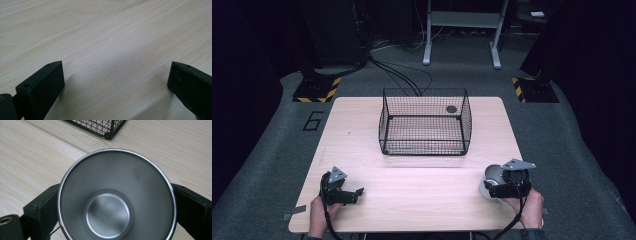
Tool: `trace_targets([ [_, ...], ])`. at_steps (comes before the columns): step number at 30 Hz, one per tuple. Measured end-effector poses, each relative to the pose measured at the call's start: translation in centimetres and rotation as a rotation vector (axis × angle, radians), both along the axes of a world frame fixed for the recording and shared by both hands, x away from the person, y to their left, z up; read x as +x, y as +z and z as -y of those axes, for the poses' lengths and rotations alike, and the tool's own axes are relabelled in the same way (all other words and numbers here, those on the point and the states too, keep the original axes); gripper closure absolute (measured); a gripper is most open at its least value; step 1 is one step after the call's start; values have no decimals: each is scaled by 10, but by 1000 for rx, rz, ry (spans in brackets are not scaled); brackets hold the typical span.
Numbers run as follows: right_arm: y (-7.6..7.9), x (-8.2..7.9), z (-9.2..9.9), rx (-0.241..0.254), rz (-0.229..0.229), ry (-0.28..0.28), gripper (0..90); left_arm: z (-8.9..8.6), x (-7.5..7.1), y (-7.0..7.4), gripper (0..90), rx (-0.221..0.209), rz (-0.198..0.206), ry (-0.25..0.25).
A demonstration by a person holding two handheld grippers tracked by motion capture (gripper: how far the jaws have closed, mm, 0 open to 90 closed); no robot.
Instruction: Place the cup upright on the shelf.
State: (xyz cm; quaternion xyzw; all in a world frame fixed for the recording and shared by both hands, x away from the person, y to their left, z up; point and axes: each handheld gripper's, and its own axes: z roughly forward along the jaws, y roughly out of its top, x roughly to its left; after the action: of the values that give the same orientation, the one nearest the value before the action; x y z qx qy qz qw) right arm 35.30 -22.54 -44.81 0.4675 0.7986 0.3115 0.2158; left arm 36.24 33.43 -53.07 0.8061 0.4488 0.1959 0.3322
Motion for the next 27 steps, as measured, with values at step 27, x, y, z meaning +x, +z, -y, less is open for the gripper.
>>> trace_targets([
  [27, 15, -4, 7, 36, 81, -11, 57, 0, 0, 0, 10, 0, 0, 0],
])
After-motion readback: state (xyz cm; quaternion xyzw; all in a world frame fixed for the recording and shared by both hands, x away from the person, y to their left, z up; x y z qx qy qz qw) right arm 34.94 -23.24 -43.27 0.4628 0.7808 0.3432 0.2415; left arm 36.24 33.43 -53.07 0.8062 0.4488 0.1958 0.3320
